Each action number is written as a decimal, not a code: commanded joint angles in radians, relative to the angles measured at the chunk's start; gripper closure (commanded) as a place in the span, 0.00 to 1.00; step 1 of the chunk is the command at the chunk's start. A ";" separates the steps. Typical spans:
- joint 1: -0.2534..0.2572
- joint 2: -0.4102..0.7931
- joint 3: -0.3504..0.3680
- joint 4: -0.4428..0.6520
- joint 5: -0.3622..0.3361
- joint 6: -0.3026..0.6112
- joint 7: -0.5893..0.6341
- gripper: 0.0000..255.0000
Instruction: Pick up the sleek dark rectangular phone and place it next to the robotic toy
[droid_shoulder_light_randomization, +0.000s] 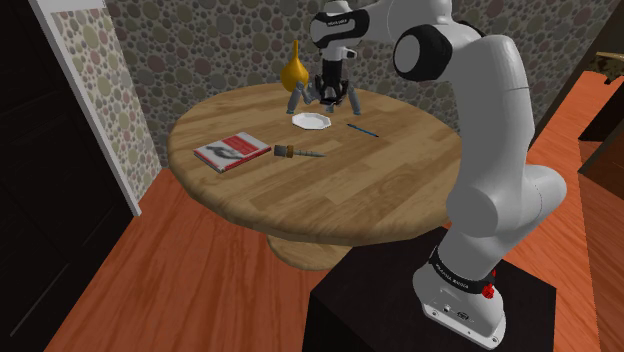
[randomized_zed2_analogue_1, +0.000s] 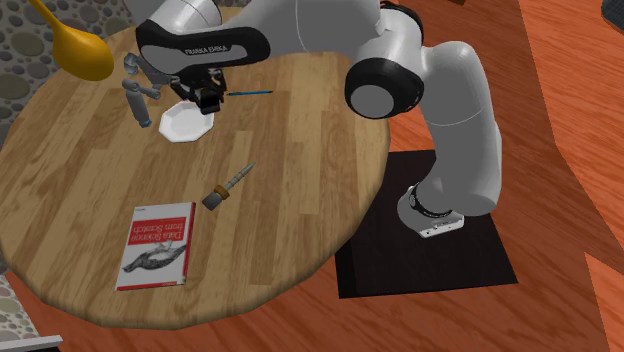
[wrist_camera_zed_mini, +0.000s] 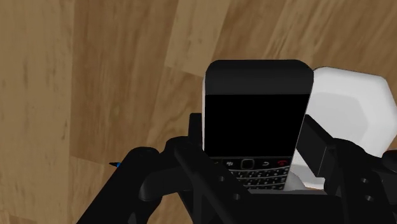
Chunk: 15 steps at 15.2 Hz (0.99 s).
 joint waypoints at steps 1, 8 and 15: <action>0.001 0.001 0.000 -0.028 0.000 0.029 0.003 1.00; 0.000 0.014 0.000 -0.100 -0.002 0.115 0.007 1.00; 0.000 0.039 0.000 -0.154 -0.003 0.193 0.011 1.00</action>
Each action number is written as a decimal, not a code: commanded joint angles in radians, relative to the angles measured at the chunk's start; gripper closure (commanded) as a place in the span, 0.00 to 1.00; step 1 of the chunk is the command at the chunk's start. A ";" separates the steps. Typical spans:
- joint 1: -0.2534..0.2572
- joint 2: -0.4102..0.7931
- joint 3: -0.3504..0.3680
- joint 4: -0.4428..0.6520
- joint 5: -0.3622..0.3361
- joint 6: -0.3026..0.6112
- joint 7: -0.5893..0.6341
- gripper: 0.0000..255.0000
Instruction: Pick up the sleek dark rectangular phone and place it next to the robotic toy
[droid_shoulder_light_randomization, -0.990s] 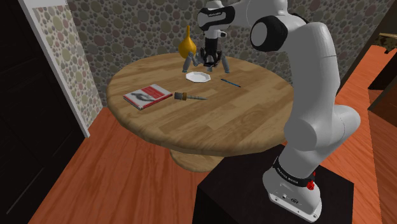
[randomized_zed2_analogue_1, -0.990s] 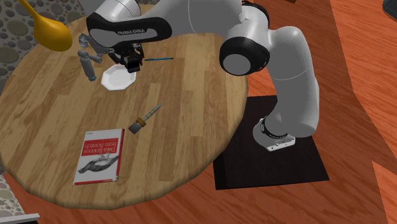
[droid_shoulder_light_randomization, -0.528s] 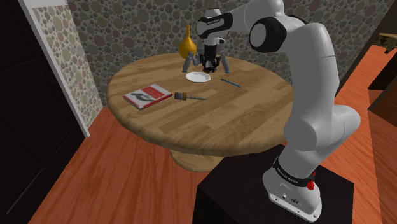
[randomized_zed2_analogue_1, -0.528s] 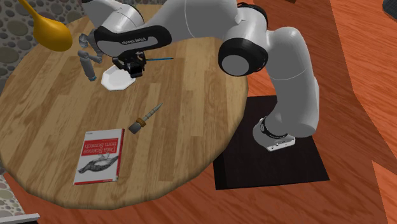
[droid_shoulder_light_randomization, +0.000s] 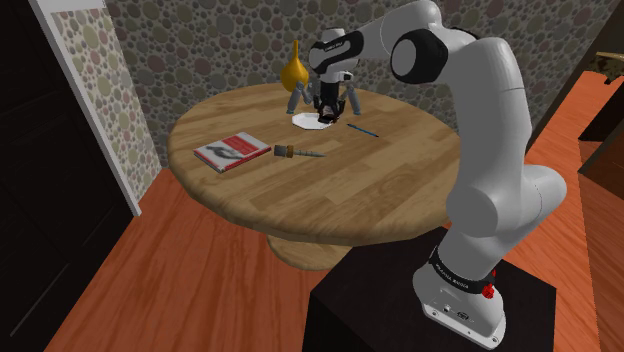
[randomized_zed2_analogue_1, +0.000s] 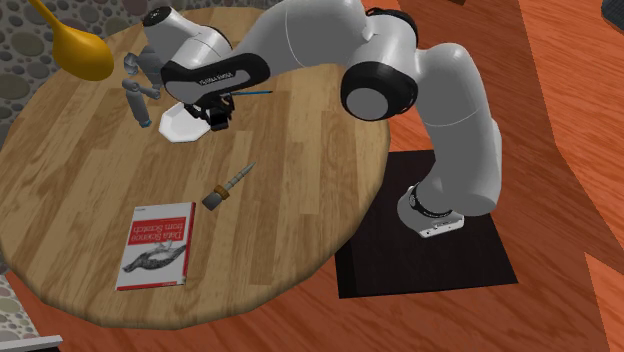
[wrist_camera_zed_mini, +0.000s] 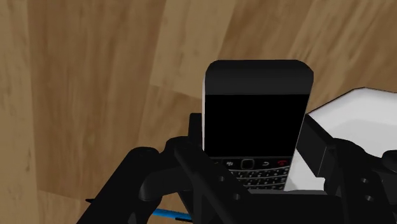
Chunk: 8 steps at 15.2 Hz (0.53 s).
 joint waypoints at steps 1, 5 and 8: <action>0.001 0.012 0.000 -0.008 0.000 0.021 0.003 1.00; 0.001 0.031 0.000 -0.030 -0.001 0.062 0.005 1.00; 0.001 0.049 0.000 -0.043 -0.002 0.092 0.006 1.00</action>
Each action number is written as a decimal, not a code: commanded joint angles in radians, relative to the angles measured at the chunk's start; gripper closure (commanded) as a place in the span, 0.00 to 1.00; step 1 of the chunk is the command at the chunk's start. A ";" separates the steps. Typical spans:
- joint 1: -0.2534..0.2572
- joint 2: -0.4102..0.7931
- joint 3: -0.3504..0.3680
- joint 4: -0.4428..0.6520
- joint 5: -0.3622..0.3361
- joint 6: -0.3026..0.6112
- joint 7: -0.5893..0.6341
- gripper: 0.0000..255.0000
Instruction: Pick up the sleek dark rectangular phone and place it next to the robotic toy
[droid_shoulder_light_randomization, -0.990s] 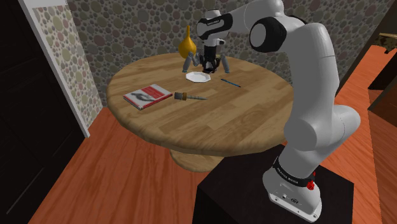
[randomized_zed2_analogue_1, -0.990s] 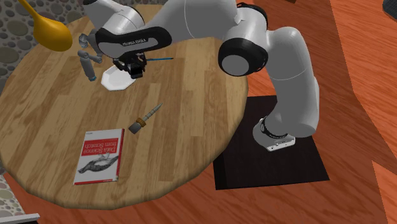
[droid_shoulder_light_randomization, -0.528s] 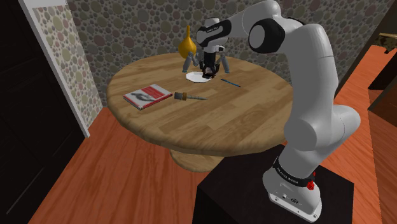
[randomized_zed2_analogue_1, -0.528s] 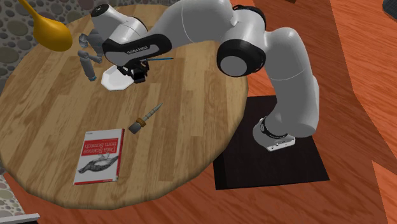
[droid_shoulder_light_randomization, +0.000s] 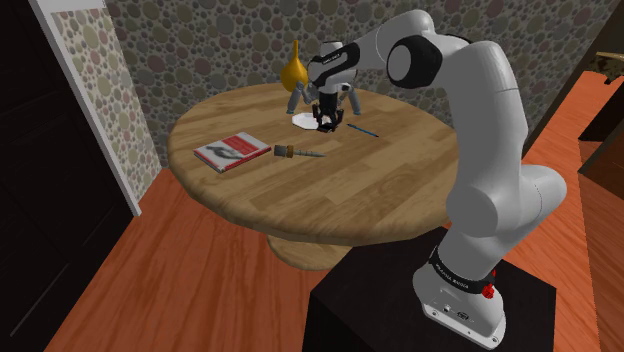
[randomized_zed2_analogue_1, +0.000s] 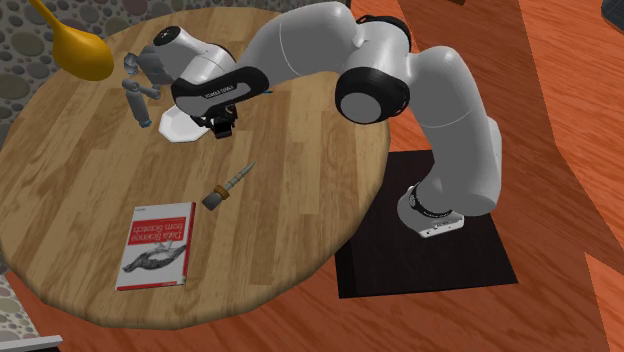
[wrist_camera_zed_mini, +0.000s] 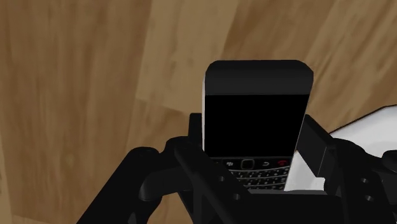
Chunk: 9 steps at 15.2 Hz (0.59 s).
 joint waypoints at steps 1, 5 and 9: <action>0.001 0.009 0.000 -0.012 -0.001 0.021 0.002 1.00; 0.001 0.036 0.000 -0.024 -0.001 0.060 0.005 1.00; 0.001 0.036 0.000 -0.024 -0.001 0.060 0.005 1.00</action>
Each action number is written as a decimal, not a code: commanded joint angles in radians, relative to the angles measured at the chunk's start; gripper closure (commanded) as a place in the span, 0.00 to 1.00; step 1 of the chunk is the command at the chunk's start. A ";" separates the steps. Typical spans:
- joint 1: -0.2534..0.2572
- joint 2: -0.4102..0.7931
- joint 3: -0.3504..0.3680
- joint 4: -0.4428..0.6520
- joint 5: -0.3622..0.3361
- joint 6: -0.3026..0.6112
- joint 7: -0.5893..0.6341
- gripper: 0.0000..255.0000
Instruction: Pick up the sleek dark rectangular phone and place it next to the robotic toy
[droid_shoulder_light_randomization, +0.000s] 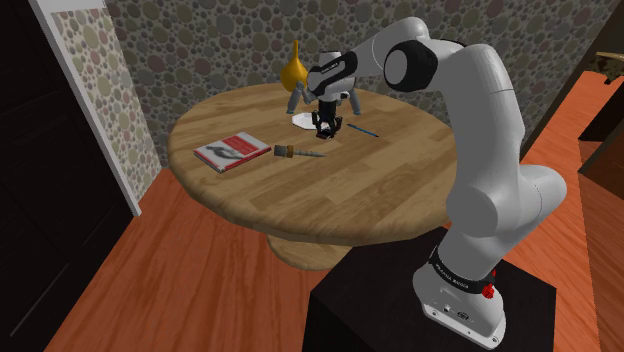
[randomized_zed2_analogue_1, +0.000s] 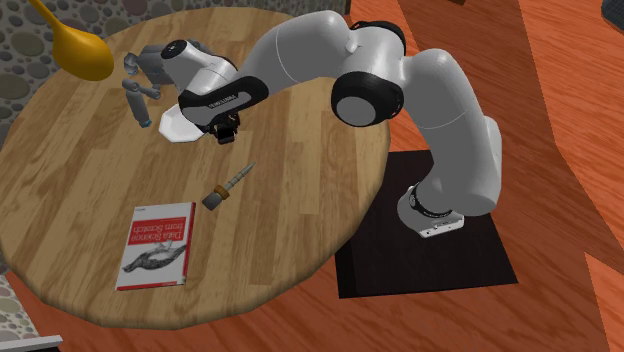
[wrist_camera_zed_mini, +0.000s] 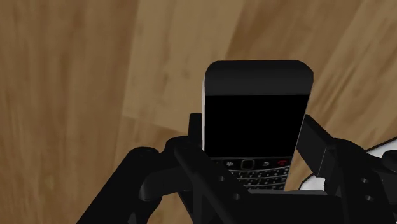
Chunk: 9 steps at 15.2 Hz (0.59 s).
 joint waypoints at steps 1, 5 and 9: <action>0.000 0.000 0.000 -0.001 0.000 0.001 0.000 1.00; 0.000 0.000 0.000 -0.001 0.000 0.001 0.000 0.00; 0.000 0.000 0.000 -0.001 0.000 0.001 0.000 0.00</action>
